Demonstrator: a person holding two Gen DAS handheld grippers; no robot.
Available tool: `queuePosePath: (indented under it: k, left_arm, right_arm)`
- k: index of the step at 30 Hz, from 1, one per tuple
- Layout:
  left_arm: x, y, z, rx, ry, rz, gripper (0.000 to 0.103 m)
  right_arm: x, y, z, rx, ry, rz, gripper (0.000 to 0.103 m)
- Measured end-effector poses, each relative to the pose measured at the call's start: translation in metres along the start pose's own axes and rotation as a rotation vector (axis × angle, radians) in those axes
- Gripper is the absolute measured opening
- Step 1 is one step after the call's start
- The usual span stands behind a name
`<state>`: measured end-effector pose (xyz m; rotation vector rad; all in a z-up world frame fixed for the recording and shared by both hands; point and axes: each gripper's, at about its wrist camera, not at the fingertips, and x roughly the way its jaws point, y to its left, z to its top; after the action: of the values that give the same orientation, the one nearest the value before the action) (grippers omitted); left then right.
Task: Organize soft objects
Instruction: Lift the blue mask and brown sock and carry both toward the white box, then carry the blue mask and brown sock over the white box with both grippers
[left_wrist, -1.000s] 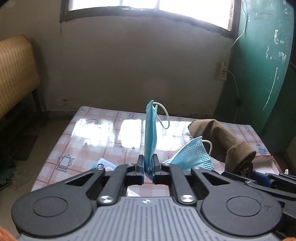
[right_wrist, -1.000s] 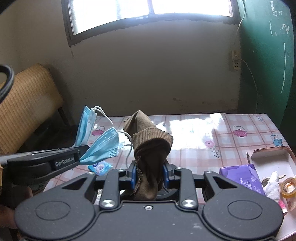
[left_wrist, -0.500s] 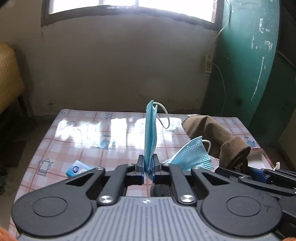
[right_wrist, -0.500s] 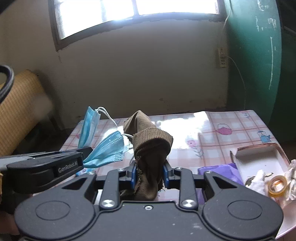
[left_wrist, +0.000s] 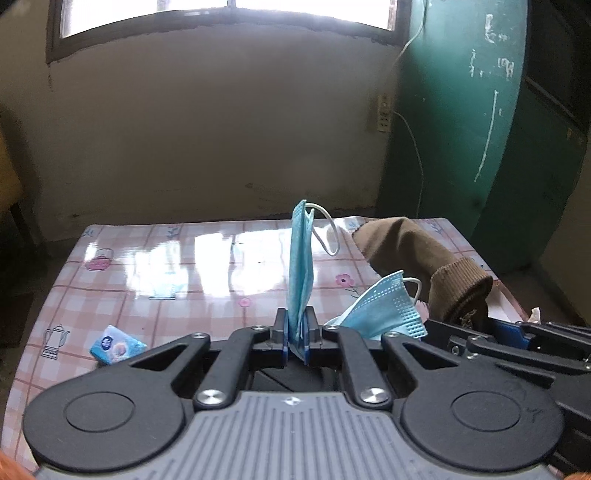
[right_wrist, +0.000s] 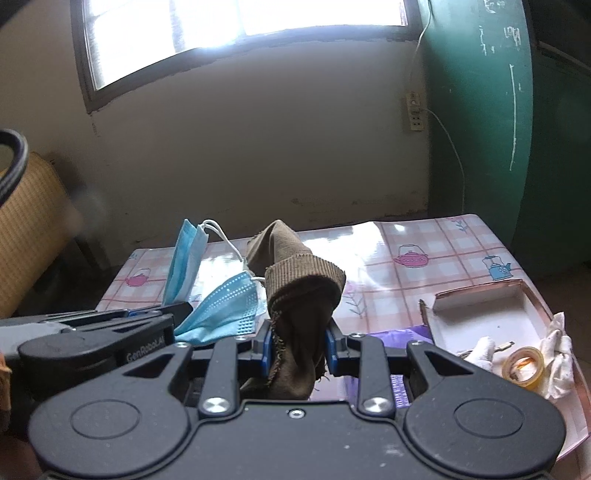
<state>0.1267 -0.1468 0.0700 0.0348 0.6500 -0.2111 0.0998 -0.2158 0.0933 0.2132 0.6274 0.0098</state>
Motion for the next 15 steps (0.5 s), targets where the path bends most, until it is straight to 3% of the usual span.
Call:
queuePosePath:
  k: [15]
  left_arm:
    - [0.014, -0.021, -0.003, 0.032, 0.022, -0.042, 0.011]
  right_arm:
    - [0.005, -0.033, -0.003, 0.036, 0.007, -0.033, 0.034]
